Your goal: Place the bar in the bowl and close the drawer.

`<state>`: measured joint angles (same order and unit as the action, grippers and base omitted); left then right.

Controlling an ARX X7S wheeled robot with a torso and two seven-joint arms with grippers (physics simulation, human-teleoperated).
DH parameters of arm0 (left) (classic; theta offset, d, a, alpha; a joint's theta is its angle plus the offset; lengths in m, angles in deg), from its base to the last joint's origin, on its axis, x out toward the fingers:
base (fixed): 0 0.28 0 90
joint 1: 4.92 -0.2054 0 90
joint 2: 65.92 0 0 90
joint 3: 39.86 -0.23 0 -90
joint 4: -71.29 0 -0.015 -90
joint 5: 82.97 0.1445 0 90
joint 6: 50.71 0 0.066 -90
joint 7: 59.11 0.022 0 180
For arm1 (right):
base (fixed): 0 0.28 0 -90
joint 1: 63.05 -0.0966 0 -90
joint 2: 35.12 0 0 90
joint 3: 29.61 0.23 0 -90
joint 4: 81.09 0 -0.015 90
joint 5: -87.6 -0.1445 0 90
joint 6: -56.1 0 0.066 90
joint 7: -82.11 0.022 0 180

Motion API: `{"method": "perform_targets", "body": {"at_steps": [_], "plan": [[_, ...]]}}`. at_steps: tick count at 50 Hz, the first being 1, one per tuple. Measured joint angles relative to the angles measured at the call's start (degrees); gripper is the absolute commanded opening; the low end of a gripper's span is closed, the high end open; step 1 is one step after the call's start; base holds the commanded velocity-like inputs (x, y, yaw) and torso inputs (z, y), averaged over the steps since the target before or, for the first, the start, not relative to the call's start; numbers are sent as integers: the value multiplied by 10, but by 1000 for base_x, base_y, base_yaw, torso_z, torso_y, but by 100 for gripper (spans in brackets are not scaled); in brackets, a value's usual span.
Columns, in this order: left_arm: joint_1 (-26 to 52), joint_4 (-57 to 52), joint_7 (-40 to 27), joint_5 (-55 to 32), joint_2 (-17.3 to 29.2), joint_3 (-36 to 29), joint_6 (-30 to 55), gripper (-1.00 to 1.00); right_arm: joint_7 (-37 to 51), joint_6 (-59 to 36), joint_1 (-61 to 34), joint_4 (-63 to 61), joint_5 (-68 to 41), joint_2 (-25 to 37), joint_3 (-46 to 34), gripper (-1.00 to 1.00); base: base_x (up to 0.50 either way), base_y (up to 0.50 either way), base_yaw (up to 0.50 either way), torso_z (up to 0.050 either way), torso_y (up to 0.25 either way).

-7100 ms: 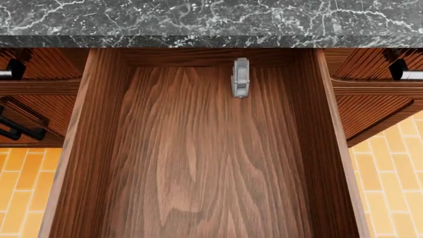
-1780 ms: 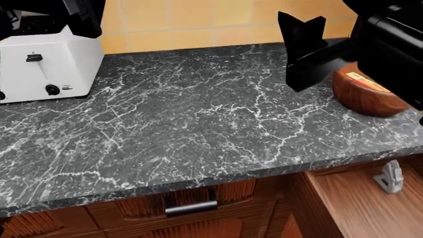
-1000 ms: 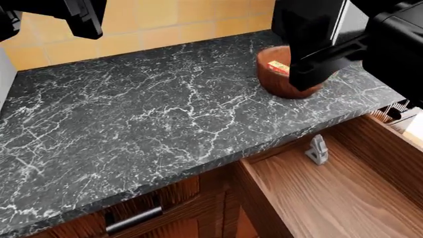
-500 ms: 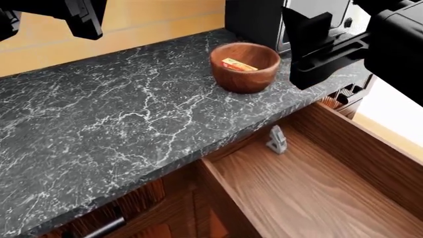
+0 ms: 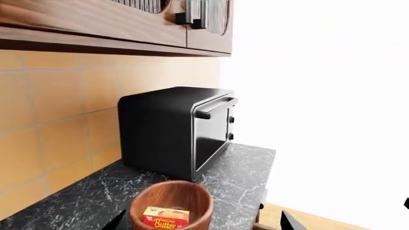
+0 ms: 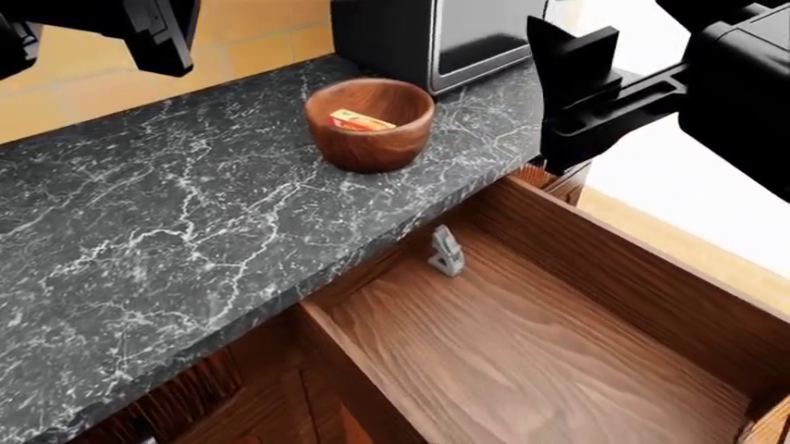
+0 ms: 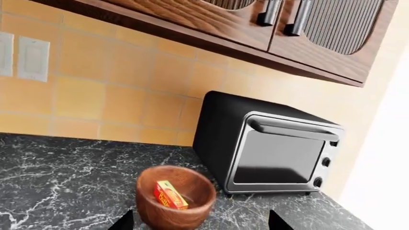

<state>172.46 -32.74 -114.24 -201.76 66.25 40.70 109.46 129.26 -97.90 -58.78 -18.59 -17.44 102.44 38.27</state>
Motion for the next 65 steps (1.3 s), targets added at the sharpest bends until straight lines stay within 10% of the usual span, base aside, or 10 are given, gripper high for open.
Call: {"method": "perform_targets", "body": {"at_steps": [65], "plan": [[3, -4, 7, -6, 13, -22, -17, 100, 3, 12, -2, 2, -7, 6, -17, 100, -1, 2, -500, 0, 0]]}}
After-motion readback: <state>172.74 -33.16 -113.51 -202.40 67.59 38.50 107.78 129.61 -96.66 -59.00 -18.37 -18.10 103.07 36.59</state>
